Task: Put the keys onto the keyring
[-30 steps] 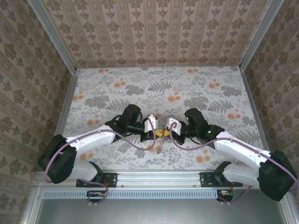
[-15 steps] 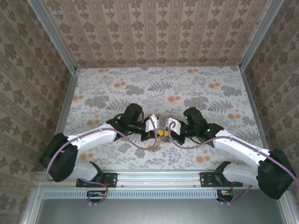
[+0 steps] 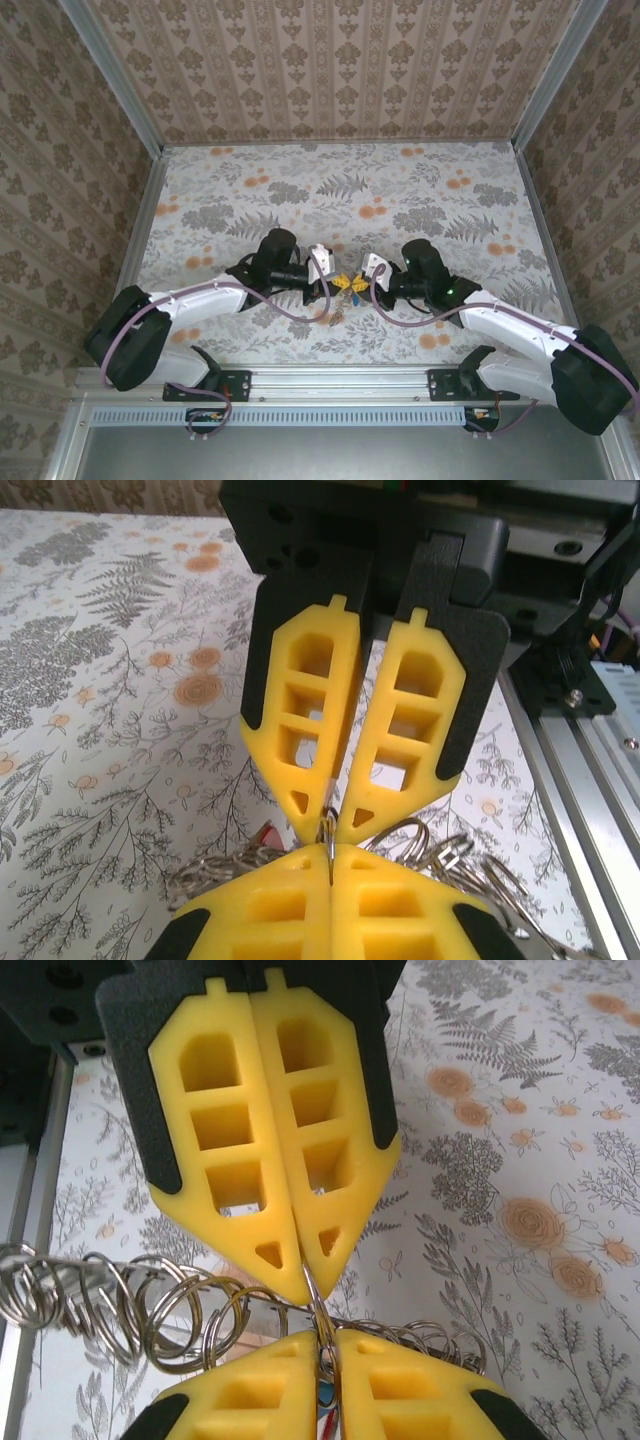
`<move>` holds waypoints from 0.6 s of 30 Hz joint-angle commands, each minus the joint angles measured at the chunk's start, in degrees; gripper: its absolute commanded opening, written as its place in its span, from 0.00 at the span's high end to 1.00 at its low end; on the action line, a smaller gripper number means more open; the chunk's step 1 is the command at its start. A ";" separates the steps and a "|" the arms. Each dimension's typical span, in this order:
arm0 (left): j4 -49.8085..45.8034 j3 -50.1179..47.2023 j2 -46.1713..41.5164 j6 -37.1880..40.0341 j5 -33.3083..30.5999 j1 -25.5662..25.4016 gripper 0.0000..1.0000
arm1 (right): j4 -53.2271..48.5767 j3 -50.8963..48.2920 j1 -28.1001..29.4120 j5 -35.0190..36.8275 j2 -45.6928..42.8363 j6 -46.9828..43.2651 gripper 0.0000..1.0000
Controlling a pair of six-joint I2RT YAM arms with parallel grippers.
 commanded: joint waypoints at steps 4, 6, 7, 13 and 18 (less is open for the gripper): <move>16.29 -2.83 -1.07 -8.33 4.37 0.42 1.00 | 11.49 -2.39 -1.14 -2.06 1.65 5.67 0.86; 16.63 -2.95 -1.07 -8.65 4.12 0.43 1.00 | 12.26 -2.65 -1.34 -2.19 1.66 6.00 0.90; 16.41 -3.04 -1.11 -8.57 4.11 0.43 1.00 | 12.41 -2.64 -1.39 -2.27 1.53 6.16 0.92; 7.15 -1.00 -1.72 -4.22 2.84 0.28 0.97 | 5.70 0.31 -1.43 -2.45 0.04 3.88 1.00; -7.00 3.10 -2.42 4.22 0.17 -0.61 0.84 | -4.68 4.97 -1.30 -2.43 -0.02 -1.26 1.00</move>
